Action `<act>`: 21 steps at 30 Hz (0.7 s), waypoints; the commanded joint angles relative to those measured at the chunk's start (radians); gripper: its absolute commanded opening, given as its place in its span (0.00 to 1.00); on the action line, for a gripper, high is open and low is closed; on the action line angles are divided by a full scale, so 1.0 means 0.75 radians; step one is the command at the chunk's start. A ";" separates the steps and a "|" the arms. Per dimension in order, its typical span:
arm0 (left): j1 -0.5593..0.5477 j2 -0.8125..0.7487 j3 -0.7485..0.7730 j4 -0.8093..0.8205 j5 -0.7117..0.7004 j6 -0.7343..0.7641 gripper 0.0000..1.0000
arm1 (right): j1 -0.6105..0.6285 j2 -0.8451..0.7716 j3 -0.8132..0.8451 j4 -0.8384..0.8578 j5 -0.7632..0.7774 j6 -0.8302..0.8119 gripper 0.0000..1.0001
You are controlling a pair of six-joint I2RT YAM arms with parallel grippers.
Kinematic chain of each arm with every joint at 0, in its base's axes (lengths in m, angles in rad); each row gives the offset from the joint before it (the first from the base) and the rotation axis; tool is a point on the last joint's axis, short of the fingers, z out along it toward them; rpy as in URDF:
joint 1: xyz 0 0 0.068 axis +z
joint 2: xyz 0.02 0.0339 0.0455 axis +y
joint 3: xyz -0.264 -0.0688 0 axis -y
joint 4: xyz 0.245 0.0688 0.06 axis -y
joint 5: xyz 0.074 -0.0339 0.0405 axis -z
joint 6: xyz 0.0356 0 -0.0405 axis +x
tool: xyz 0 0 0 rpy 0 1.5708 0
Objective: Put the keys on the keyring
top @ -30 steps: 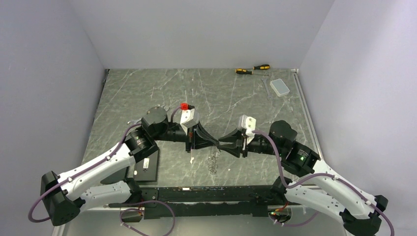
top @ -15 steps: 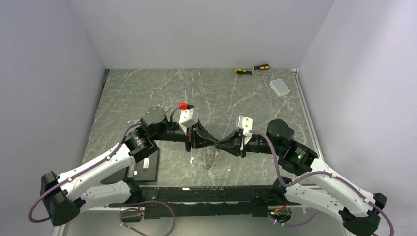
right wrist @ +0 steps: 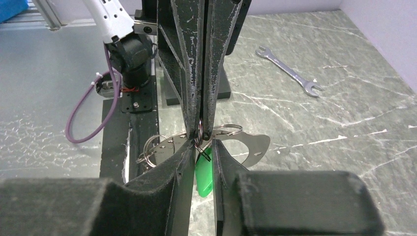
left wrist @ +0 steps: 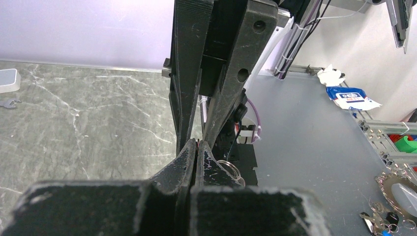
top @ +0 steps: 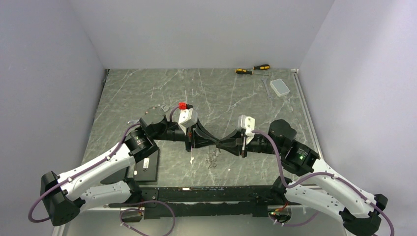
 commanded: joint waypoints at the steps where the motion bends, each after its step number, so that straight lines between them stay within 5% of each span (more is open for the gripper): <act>1: -0.006 -0.023 0.012 0.096 0.048 -0.020 0.00 | 0.002 -0.027 0.060 0.099 0.016 0.001 0.20; 8: -0.006 -0.018 0.007 0.113 0.048 -0.026 0.00 | 0.002 -0.025 0.063 0.106 0.013 0.009 0.16; 14: -0.005 -0.016 -0.002 0.126 0.045 -0.027 0.00 | 0.002 -0.033 0.050 0.128 0.016 0.011 0.00; 21: -0.006 -0.034 -0.038 0.150 0.025 -0.026 0.00 | 0.002 -0.046 0.032 0.151 0.006 0.009 0.00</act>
